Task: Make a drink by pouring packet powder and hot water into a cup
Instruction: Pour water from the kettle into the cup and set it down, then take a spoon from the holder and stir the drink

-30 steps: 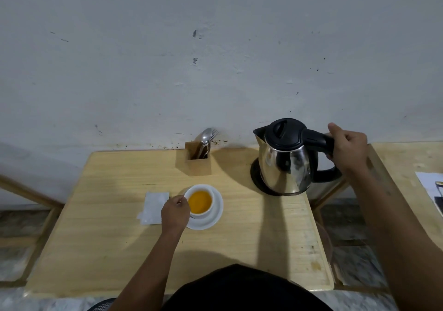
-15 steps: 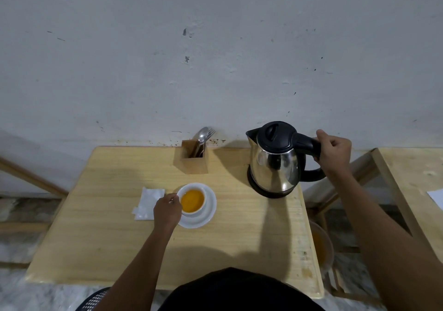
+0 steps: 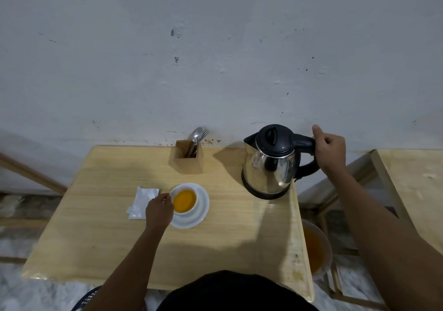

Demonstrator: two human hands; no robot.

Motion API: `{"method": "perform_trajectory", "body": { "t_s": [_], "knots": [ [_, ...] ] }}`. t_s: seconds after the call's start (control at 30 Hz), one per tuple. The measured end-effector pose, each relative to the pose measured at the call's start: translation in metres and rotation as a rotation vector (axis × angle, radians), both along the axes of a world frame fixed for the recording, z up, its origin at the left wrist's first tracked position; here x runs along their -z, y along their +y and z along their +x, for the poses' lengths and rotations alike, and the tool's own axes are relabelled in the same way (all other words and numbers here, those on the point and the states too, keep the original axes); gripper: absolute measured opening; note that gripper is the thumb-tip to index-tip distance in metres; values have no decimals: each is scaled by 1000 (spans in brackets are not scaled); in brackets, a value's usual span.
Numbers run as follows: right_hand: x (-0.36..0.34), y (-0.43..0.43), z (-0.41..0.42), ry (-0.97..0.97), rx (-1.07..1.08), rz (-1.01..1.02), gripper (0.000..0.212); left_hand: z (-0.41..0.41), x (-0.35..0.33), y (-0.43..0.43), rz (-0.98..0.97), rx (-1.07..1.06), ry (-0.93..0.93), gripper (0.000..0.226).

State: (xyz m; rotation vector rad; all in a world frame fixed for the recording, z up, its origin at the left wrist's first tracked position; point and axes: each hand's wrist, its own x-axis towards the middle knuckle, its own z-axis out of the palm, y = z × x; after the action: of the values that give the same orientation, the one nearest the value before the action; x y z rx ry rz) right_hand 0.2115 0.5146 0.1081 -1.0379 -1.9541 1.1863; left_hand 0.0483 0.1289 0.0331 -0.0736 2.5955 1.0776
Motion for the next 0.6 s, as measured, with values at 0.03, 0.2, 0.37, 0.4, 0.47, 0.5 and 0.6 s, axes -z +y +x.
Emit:
{"method": "perform_trajectory", "body": {
  "t_s": [0.03,0.2,0.37,0.4,0.47,0.5,0.6],
  "knots": [
    [-1,-3,-1,-16,59,-1,63,0,0,0,1,-1,-4,31],
    [-7,-28,-9,15,239,-34,46,-1,0,1,-14,-3,2,30],
    [3,-58,-16,-95,207,167,53,-2,5,0,-27,71,79,27],
    [3,-59,-18,-118,213,188,56,-3,7,-1,-32,83,96,27],
    [-1,-59,-20,-145,216,147,58,-4,8,-2,-26,75,90,27],
    [-3,-58,-20,-154,211,123,59,-4,9,-3,-24,75,87,27],
    [-9,-62,-18,-156,215,175,57,-4,8,-3,-28,83,62,26]
  ]
}}
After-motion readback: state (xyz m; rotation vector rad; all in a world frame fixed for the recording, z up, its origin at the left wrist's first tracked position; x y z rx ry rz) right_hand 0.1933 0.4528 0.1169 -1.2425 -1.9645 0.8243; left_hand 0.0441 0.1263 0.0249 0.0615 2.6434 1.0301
